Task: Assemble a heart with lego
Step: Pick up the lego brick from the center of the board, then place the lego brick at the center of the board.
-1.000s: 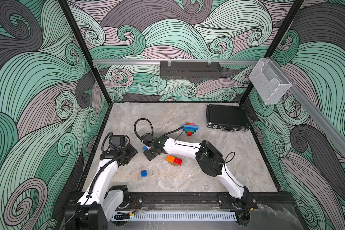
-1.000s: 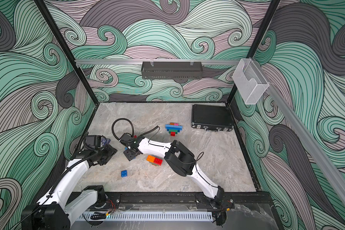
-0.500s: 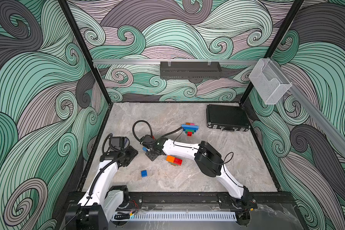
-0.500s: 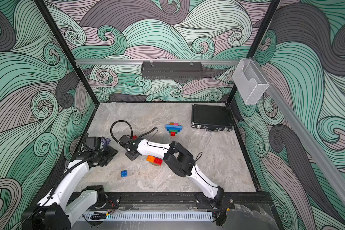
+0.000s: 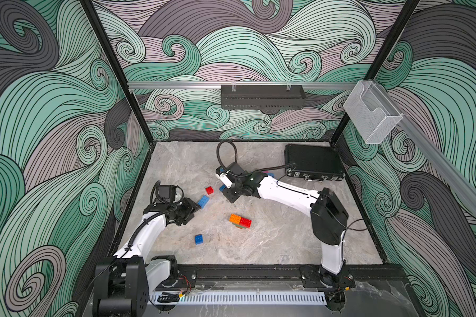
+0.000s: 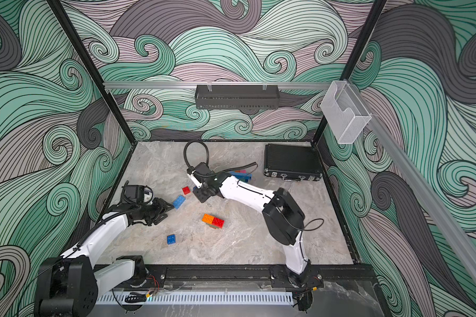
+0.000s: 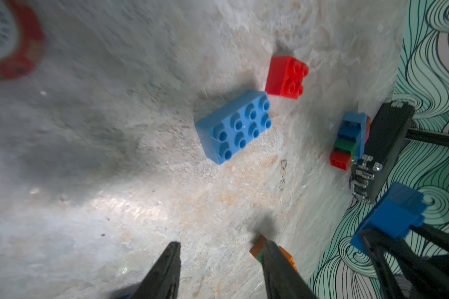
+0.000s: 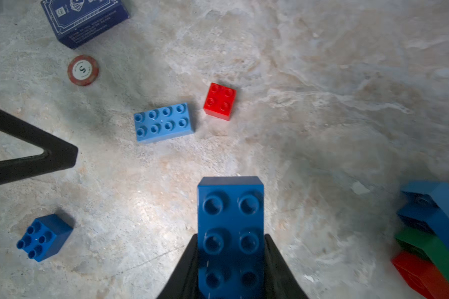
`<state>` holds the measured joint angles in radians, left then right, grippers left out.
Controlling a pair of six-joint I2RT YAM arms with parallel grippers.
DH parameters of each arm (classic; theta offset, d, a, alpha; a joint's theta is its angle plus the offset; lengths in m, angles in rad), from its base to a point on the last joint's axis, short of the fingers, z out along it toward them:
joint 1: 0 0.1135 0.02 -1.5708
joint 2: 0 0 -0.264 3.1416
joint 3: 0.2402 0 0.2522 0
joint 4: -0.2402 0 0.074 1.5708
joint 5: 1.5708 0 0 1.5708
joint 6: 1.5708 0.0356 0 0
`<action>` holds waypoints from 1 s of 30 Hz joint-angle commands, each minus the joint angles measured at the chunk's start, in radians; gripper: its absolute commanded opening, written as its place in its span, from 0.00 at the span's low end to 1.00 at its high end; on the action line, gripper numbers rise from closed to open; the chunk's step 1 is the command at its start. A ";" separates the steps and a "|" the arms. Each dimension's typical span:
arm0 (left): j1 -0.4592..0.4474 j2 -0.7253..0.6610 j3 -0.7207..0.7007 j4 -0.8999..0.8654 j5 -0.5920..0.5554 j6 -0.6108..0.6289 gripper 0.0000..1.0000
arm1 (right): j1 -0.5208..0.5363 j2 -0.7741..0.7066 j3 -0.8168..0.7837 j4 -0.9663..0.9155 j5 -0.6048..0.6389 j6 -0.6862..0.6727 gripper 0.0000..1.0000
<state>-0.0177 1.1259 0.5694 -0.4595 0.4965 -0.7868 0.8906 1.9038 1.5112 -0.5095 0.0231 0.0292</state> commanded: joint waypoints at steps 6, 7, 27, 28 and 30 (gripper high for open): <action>-0.211 0.150 0.105 0.086 0.056 0.024 0.53 | -0.081 -0.202 -0.307 -0.073 0.046 0.103 0.28; -0.230 0.168 0.108 0.102 0.058 0.021 0.53 | -0.088 -0.228 -0.346 -0.077 0.042 0.120 0.28; -0.332 0.279 0.101 0.195 0.109 0.032 0.53 | -0.091 -0.289 -0.636 -0.064 0.024 0.276 0.43; -0.333 0.281 0.101 0.194 0.109 0.032 0.53 | -0.091 -0.280 -0.623 -0.081 0.024 0.271 0.48; -0.332 0.284 0.103 0.193 0.111 0.034 0.53 | -0.093 -0.272 -0.603 -0.099 0.023 0.263 0.54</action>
<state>-0.3435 1.3998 0.6529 -0.2756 0.5884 -0.7692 0.7967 1.6146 0.8757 -0.5743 0.0425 0.2966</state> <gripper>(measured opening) 0.532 0.526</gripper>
